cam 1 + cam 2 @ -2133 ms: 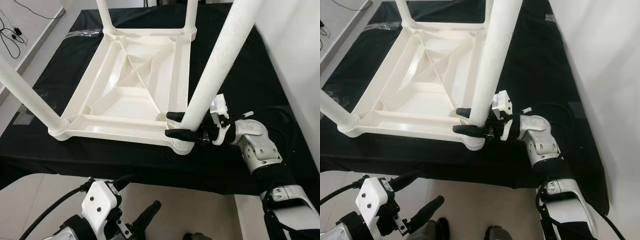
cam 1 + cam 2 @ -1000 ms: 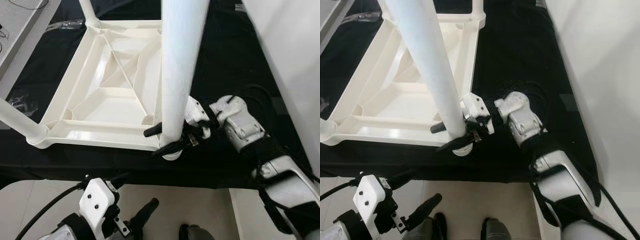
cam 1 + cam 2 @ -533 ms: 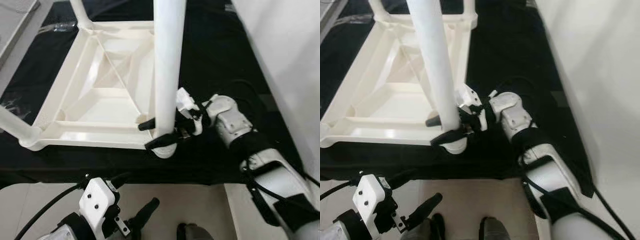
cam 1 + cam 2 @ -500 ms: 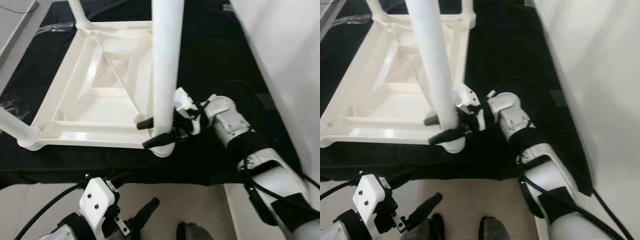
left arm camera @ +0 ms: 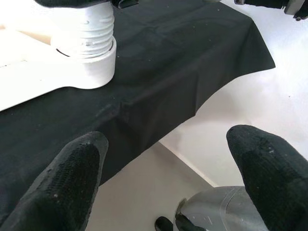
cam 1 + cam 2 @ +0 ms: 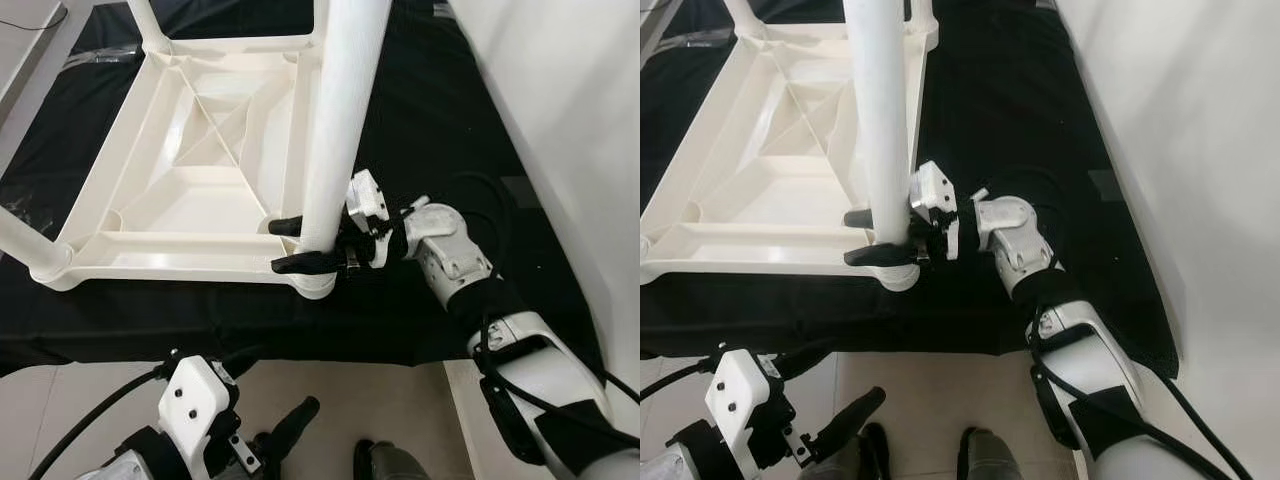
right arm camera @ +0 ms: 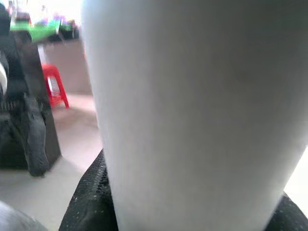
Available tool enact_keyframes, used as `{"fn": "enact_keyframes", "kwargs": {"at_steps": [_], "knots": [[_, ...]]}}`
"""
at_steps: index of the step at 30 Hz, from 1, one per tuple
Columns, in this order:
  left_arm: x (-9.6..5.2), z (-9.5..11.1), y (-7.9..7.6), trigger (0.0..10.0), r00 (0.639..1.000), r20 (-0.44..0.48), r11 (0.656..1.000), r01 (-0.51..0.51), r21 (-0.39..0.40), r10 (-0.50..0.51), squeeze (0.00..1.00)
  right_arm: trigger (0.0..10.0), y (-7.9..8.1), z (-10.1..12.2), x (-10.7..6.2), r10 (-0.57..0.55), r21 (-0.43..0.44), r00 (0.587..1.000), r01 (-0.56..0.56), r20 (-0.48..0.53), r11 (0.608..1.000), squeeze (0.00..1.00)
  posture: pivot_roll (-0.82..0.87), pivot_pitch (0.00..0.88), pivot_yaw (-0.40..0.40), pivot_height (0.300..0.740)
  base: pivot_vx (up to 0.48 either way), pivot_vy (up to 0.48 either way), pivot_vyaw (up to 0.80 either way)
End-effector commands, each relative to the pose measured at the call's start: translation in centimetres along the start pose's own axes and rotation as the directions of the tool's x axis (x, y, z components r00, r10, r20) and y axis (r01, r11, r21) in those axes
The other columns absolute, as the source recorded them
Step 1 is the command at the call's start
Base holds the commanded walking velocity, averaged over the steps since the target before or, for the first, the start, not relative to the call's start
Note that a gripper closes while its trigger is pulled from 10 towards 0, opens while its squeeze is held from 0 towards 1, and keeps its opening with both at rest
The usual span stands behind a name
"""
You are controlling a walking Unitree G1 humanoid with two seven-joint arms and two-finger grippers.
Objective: Building children table
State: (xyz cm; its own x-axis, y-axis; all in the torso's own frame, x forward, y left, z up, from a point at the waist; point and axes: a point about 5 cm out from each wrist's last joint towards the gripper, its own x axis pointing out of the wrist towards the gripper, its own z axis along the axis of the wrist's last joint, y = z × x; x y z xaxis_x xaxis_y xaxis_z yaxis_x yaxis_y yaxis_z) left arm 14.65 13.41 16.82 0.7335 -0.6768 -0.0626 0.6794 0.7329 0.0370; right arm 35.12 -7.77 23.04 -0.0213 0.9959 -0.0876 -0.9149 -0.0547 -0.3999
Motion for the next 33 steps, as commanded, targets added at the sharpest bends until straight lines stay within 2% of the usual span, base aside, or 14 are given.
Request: {"fn": "enact_keyframes", "kwargs": {"at_steps": [1, 8, 9, 11, 13, 19, 20, 21, 22, 23, 25, 28, 30, 33], "knots": [[-0.2, -0.3, 0.0, 10.0, 1.000, -0.016, 1.000, 0.000, -0.023, -0.001, 0.00, 10.0, 0.4, -2.2, -0.6, -0.094, 0.032, 0.987, 0.099, -0.131, 0.995, 0.00, 0.06, 0.317, 0.027, 0.740, 0.000, 0.000, 0.00], [-0.2, -0.5, -0.1, 10.0, 1.000, -0.017, 1.000, -0.002, -0.025, 0.002, 0.00, 10.0, -0.2, -2.5, -0.8, -0.245, 0.011, 0.940, 0.255, -0.237, 0.967, 0.00, 0.05, 0.305, 0.008, 0.740, 0.000, 0.000, 0.00], [-0.2, -0.5, -0.2, 10.0, 1.000, -0.016, 1.000, -0.004, -0.025, 0.004, 0.00, 10.0, 0.2, -2.6, -0.7, -0.293, 0.013, 0.920, 0.307, -0.260, 0.952, 0.00, 0.05, 0.300, 0.009, 0.740, 0.000, 0.000, 0.00], [-0.2, -0.5, -0.2, 10.0, 1.000, -0.015, 1.000, -0.006, -0.027, 0.005, 0.00, 10.0, 0.7, -2.7, -0.6, -0.298, 0.034, 0.916, 0.318, -0.269, 0.947, 0.00, 0.05, 0.299, 0.010, 0.740, 0.000, 0.000, 0.00], [-0.1, -0.6, -0.1, 10.0, 1.000, -0.014, 1.000, -0.004, -0.030, 0.003, 0.00, 10.0, 1.4, -2.6, -0.6, -0.323, 0.053, 0.910, 0.347, -0.260, 0.936, 0.00, 0.04, 0.292, 0.017, 0.740, 0.000, 0.000, 0.00], [0.0, -0.7, 0.0, 10.0, 1.000, -0.013, 0.999, 0.001, -0.032, -0.001, 0.00, 10.0, 1.4, -2.1, -0.5, -0.327, 0.057, 0.920, 0.346, -0.214, 0.936, 0.00, 0.04, 0.289, 0.017, 0.740, 0.000, 0.000, 0.00], [0.1, -0.7, 0.1, 10.0, 1.000, -0.012, 0.999, 0.003, -0.033, -0.004, 0.00, 10.0, 1.6, -1.3, -0.3, -0.280, 0.043, 0.946, 0.290, -0.162, 0.956, 0.00, 0.04, 0.286, 0.014, 0.740, 0.000, 0.000, 0.00], [0.1, -0.7, 0.1, 10.0, 1.000, -0.012, 0.999, 0.003, -0.033, -0.004, 0.00, 10.0, 1.6, -1.3, -0.3, -0.280, 0.043, 0.946, 0.290, -0.162, 0.956, 0.00, 0.04, 0.286, 0.014, 0.740, 0.000, 0.000, 0.00], [0.2, -0.7, 0.1, 10.0, 1.000, -0.008, 0.999, 0.002, -0.032, -0.003, 0.00, 10.0, 2.7, 0.3, -0.3, -0.042, 0.032, 0.997, 0.044, -0.062, 0.999, 0.00, 0.04, 0.288, 0.011, 0.740, 0.000, 0.000, 0.00], [0.2, -0.7, 0.1, 10.0, 1.000, -0.008, 0.999, 0.002, -0.032, -0.003, 0.00, 10.0, 2.7, 0.3, -0.3, -0.042, 0.032, 0.997, 0.044, -0.062, 0.999, 0.00, 0.04, 0.288, 0.011, 0.740, 0.000, 0.000, 0.00], [0.3, -0.7, 0.2, 10.0, 1.000, -0.006, 1.000, 0.000, -0.031, 0.000, 0.00, 10.0, 3.5, 0.7, -0.6, 0.094, 0.009, 0.992, -0.094, -0.089, 0.996, 0.00, 0.04, 0.289, 0.009, 0.740, 0.000, 0.000, 0.00], [0.3, -0.6, 0.2, 10.0, 1.000, -0.005, 1.000, -0.002, -0.030, 0.001, 0.00, 10.0, 3.5, 0.7, -0.6, 0.131, 0.011, 0.984, -0.131, -0.120, 0.991, 0.00, 0.05, 0.290, 0.009, 0.740, 0.000, 0.000, 0.00], [0.2, -0.6, 0.2, 10.0, 1.000, -0.005, 1.000, -0.002, -0.029, 0.002, 0.00, 10.0, 3.5, 0.8, -0.6, 0.215, 0.038, 0.966, -0.212, -0.141, 0.977, 0.00, 0.05, 0.293, 0.009, 0.740, 0.000, 0.000, 0.00], [0.2, -0.6, 0.2, 10.0, 1.000, -0.006, 1.000, -0.002, -0.029, 0.002, 0.00, 10.0, 3.3, 0.9, -0.4, 0.273, 0.062, 0.953, -0.267, -0.133, 0.962, 0.00, 0.05, 0.297, 0.009, 0.740, 0.000, 0.000, 0.00]]}}
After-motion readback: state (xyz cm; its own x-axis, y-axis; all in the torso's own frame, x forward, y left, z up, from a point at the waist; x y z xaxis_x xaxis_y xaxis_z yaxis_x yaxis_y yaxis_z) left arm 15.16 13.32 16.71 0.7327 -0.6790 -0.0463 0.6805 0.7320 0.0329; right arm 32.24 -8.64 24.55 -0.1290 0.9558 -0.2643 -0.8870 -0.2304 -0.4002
